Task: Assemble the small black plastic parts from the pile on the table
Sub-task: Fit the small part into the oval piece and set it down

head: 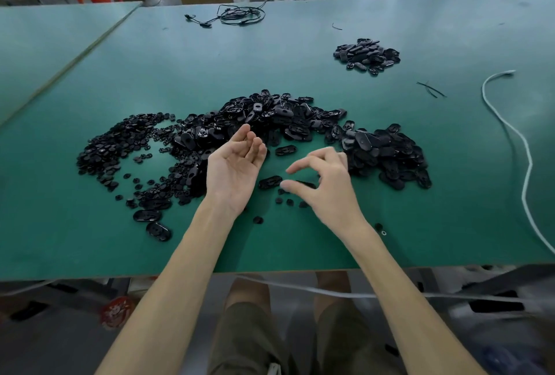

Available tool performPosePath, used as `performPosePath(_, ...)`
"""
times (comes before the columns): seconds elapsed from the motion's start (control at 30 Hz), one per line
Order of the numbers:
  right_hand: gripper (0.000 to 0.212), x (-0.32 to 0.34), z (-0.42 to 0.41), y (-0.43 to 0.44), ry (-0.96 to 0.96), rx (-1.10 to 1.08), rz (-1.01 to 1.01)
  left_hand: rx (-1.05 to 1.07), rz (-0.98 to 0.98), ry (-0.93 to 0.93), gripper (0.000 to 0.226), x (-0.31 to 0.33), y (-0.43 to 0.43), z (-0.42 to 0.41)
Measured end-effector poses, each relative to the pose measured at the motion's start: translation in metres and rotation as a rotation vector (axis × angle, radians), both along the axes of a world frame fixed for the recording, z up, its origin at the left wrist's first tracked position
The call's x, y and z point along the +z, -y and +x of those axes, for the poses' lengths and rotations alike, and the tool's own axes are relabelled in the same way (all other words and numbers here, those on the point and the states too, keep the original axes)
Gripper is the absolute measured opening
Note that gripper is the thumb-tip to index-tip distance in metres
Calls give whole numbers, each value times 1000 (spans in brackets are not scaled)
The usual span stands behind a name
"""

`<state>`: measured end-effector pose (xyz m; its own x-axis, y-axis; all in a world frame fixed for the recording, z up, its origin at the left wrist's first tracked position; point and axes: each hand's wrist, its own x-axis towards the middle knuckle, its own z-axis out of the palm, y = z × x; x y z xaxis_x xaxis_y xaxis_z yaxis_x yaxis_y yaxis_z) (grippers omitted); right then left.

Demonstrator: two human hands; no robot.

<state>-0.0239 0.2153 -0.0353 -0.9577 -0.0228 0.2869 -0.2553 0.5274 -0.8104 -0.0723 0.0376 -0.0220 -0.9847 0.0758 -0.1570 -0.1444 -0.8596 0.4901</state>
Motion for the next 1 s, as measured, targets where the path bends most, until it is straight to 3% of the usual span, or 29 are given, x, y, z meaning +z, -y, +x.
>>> performPosePath(0.1,29,0,0,0,59,57,72,-10,-42,-15,31,0,0,0)
performPosePath(0.4,5,-2,0,2,71,76,159,-10,-281,-151,33,-1,-3,1)
performPosePath(0.63,8,2,3,5,-85,142,151,-52,66,-60,30,0,3,0)
performPosePath(0.73,8,3,5,6,-57,255,154,-50,160,-35,29,0,3,0)
performPosePath(0.83,7,4,6,7,16,308,160,-37,152,-20,30,0,4,0)
performPosePath(1.0,10,3,5,8,-16,140,184,-27,-15,-58,30,-1,2,-1)
